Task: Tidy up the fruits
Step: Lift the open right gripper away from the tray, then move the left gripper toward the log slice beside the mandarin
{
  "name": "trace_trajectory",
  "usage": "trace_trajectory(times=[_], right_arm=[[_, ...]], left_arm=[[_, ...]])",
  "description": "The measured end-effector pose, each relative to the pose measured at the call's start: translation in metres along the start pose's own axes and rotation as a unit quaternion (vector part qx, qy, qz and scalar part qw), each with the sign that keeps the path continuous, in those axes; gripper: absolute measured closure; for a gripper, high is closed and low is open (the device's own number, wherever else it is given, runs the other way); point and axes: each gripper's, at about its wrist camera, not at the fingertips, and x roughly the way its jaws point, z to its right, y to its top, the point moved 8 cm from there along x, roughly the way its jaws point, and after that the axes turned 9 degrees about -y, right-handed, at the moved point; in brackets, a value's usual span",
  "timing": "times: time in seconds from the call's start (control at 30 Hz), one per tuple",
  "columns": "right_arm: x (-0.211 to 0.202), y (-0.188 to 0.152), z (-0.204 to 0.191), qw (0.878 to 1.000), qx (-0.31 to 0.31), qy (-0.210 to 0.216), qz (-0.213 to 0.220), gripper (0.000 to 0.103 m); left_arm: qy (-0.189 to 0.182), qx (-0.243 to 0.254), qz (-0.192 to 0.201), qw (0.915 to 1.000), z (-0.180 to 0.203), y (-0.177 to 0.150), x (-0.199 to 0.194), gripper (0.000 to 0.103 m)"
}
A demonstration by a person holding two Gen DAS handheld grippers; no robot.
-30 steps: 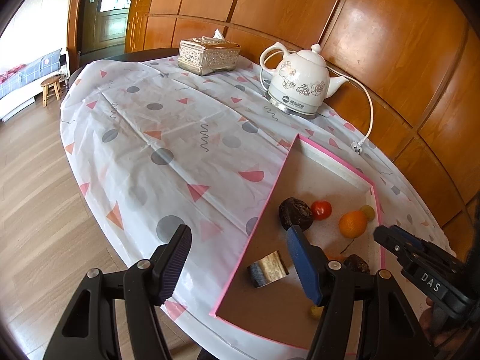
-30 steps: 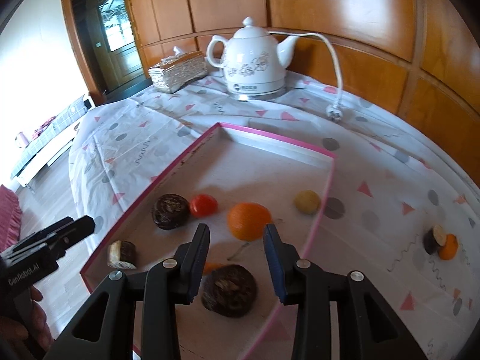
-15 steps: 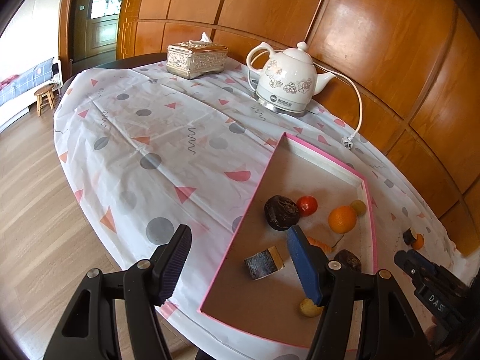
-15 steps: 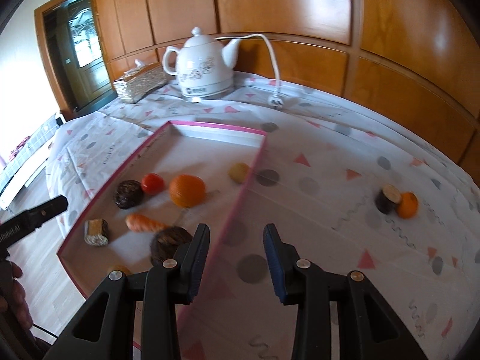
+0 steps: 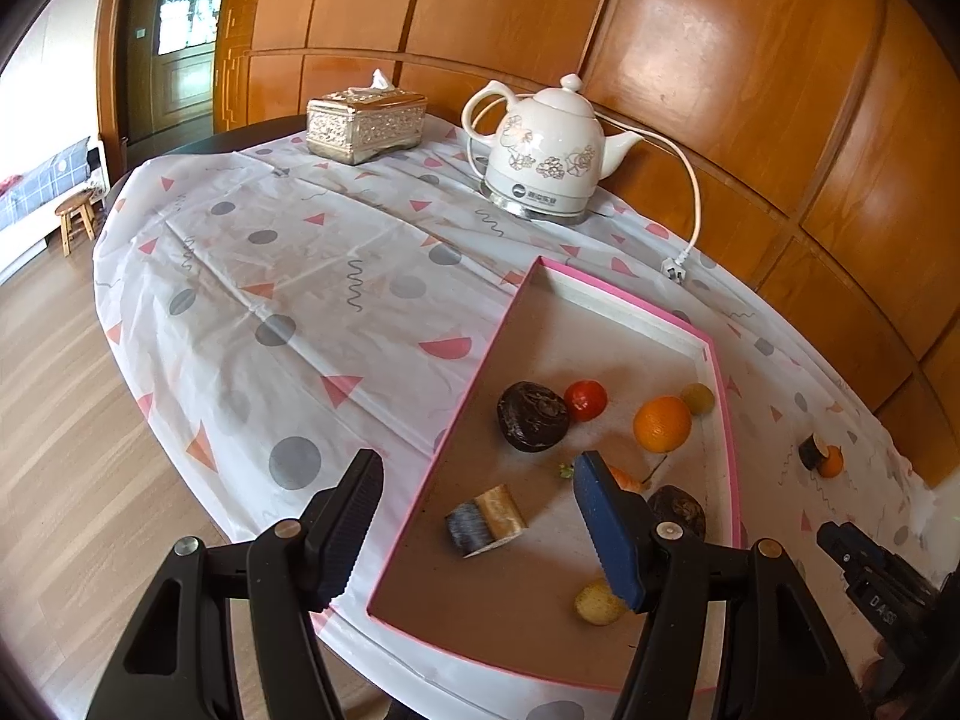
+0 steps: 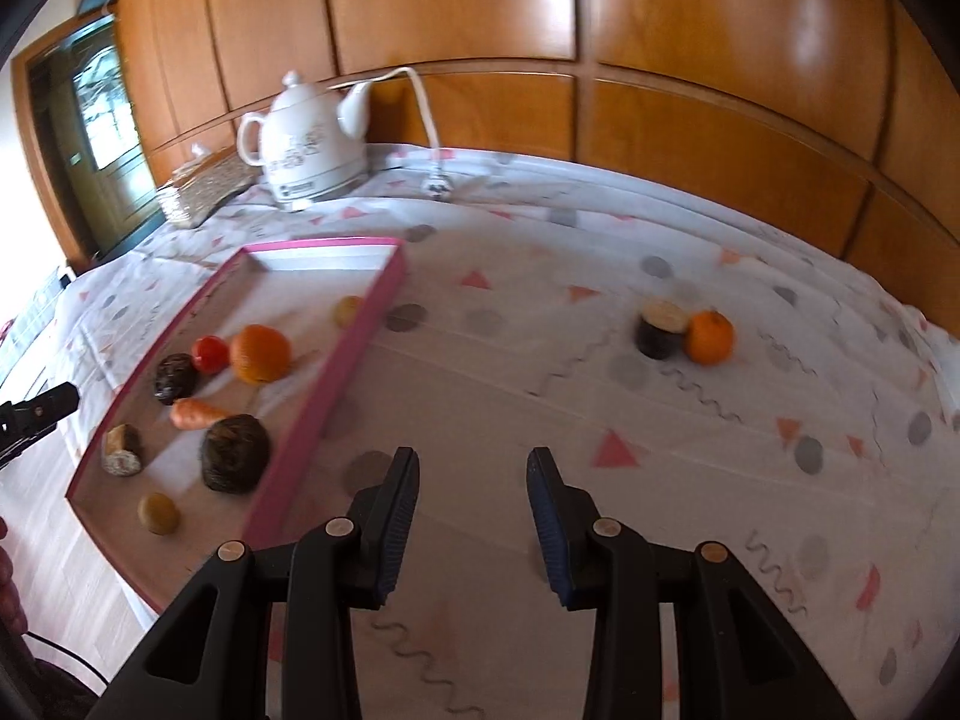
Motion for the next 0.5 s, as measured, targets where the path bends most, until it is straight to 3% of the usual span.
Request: trace_trajectory(times=[0.5], right_arm=[[-0.002,-0.032,0.096,0.993,0.091,-0.073,-0.016,0.065]], left_arm=[[-0.037,0.087,-0.024,0.9952,0.055,0.000,0.011,0.036]])
